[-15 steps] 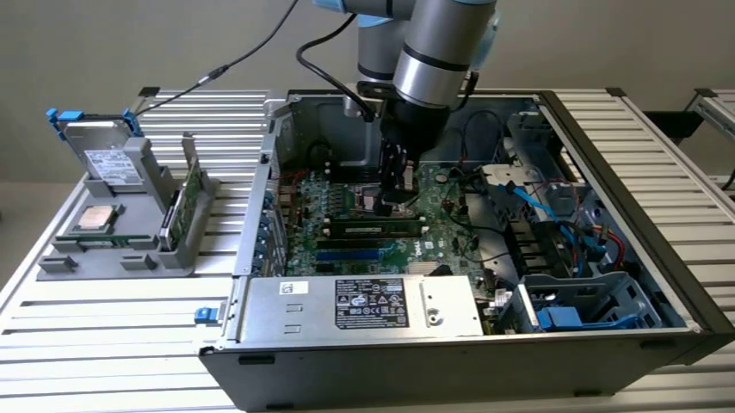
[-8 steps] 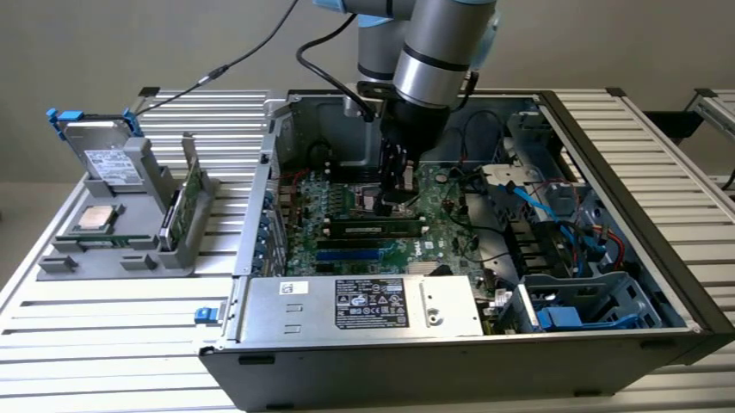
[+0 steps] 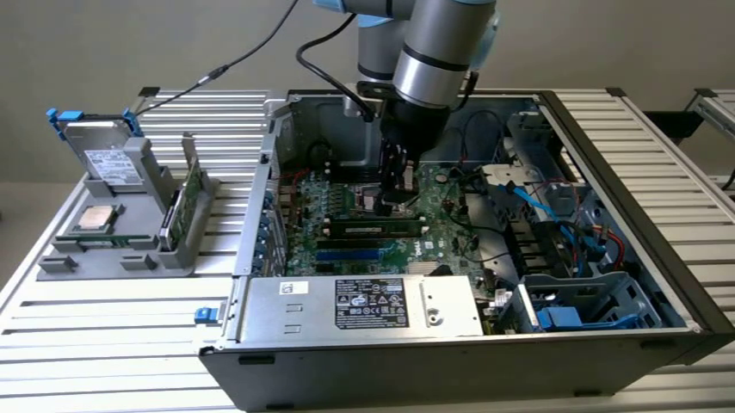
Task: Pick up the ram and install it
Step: 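Press down the ram until it locks into place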
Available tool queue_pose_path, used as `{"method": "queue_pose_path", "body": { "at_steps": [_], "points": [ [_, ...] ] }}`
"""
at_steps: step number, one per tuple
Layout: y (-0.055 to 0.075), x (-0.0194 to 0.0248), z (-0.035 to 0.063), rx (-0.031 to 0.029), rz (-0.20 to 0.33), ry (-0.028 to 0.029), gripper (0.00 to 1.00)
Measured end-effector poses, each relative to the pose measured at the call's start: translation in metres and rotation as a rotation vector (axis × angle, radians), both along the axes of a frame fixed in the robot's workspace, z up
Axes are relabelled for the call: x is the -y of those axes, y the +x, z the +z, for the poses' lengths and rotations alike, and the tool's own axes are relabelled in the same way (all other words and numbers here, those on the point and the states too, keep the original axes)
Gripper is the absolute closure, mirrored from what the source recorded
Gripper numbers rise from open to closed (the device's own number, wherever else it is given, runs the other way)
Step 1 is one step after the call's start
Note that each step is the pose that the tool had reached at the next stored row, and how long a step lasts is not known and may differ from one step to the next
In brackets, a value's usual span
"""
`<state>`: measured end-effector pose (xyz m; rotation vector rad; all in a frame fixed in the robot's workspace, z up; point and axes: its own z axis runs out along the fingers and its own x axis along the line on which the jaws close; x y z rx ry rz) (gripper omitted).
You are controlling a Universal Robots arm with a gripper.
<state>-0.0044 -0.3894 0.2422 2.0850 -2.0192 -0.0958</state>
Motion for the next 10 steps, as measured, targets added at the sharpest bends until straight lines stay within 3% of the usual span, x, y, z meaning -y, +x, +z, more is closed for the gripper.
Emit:
{"method": "queue_pose_path", "body": {
  "at_steps": [3,5,7,10],
  "points": [
    [-0.003,-0.0021,-0.0004,0.0406,0.000,0.0004,0.90],
    [-0.006,-0.0029,-0.0006,0.0625,0.000,0.0001,0.90],
    [-0.011,-0.0030,-0.0014,0.0766,0.000,0.0000,0.90],
    [-0.013,-0.0030,-0.0042,0.0910,0.000,-0.0003,0.90]
  ]
}}
